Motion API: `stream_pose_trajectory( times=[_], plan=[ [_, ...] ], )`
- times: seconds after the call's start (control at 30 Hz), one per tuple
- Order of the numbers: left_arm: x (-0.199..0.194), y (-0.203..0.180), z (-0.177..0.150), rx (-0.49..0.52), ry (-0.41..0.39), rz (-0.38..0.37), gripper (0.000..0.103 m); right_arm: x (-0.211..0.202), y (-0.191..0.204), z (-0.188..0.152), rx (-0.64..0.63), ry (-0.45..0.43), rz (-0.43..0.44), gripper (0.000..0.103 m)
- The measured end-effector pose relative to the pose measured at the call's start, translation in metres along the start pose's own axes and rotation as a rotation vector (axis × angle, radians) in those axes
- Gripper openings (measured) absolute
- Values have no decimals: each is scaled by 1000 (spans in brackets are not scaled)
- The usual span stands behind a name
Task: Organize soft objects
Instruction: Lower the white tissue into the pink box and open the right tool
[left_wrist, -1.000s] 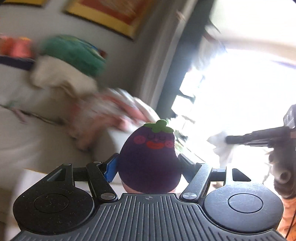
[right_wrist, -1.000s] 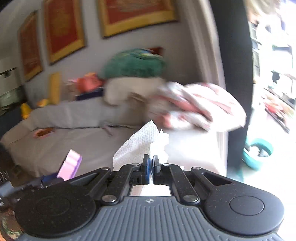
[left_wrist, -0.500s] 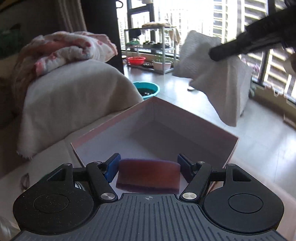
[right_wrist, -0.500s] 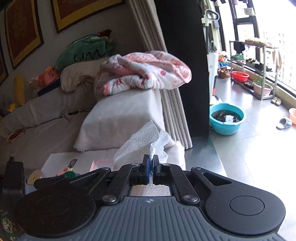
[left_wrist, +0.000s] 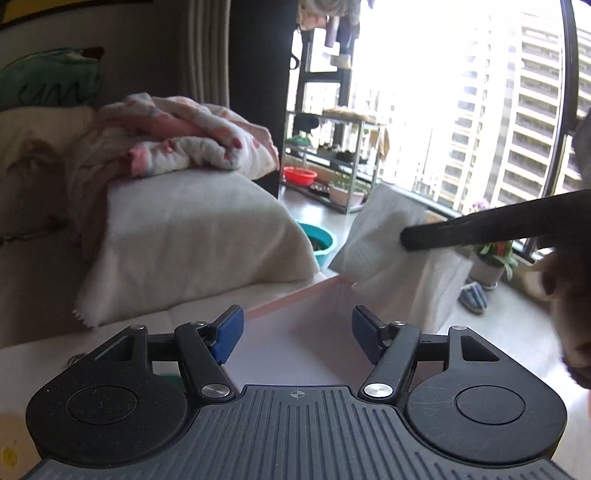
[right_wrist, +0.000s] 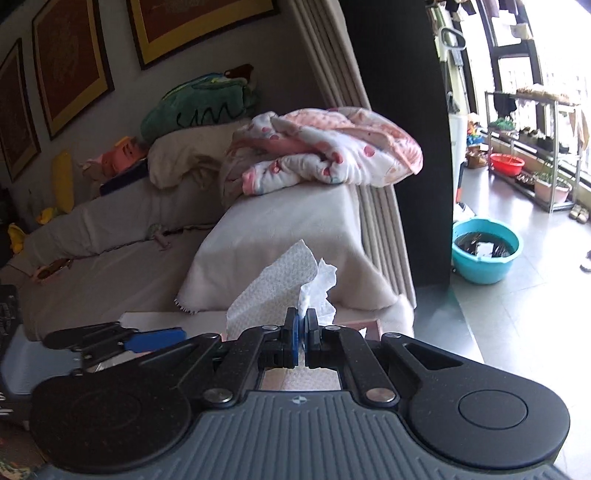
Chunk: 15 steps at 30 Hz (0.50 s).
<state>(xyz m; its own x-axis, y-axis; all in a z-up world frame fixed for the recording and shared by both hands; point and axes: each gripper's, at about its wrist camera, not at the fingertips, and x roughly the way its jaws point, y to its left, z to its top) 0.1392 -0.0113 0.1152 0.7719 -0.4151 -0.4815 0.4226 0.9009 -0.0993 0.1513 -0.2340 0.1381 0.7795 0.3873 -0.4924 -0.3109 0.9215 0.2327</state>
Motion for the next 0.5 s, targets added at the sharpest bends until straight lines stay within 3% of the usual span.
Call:
stream_pose_trajectory(
  times=[0.17, 0.37, 0.5],
  plan=[
    [-46, 20, -24, -73, -41, 27, 71, 46, 7, -12, 11, 92, 13, 3],
    [-111, 75, -36, -155, -78, 236, 71, 136, 6, -21, -42, 351, -133, 3],
    [-146, 111, -57, -255, -77, 320, 69, 170, 9, -32, -67, 479, -158, 3]
  ],
)
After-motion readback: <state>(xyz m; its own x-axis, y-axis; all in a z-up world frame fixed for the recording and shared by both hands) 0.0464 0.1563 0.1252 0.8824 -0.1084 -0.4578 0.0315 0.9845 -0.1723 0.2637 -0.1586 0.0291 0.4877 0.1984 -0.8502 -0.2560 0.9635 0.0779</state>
